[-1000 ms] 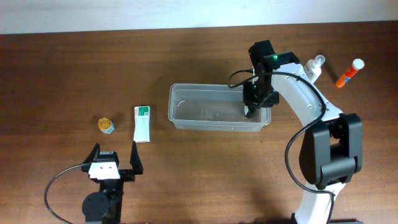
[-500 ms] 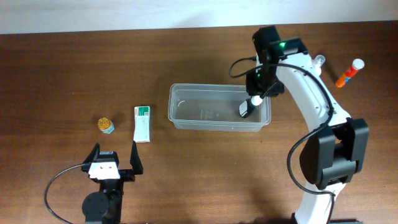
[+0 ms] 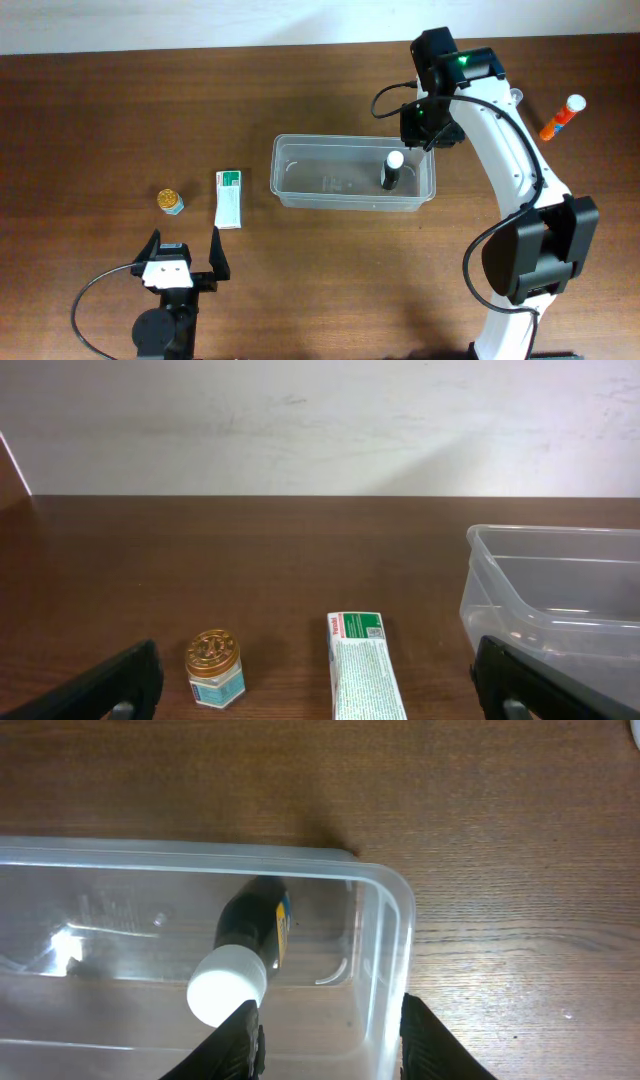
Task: Pack container
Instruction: 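Lower the brown bottle into the container and open the right gripper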
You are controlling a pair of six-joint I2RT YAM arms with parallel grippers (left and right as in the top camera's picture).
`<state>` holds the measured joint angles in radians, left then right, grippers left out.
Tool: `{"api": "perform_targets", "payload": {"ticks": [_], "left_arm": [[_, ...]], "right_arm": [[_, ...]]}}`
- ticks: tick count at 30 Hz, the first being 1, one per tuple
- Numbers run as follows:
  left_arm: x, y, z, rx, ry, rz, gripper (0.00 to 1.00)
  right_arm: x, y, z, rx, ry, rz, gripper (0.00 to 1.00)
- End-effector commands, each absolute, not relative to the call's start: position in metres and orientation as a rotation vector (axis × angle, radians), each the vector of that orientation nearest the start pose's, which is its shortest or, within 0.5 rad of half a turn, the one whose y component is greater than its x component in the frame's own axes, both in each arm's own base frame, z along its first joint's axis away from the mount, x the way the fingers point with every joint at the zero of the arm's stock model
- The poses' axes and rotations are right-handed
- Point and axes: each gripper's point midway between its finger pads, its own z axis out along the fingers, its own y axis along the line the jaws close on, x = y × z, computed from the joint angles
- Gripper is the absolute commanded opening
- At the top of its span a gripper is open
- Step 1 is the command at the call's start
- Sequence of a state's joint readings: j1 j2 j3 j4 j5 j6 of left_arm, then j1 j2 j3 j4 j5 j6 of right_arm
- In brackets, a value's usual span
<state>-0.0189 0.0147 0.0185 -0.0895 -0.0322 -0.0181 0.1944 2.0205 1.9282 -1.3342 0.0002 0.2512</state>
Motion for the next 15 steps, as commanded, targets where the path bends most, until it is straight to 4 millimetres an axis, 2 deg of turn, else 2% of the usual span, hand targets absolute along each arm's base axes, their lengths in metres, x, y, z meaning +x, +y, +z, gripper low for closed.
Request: {"api": "perform_targets", "payload": {"ticks": [1, 9, 15], "left_arm": [[0.246, 0.000, 0.157, -0.009, 1.653, 0.001, 0.99], [0.246, 0.000, 0.157, -0.009, 1.653, 0.001, 0.99], [0.246, 0.000, 0.157, -0.009, 1.653, 0.001, 0.99]], "right_arm": [[0.413, 0.100, 0.160, 0.042, 2.972, 0.220, 0.38], [0.409, 0.129, 0.160, -0.069, 2.964, 0.275, 0.38], [0.407, 0.132, 0.153, -0.087, 2.966, 0.211, 0.38]]}}
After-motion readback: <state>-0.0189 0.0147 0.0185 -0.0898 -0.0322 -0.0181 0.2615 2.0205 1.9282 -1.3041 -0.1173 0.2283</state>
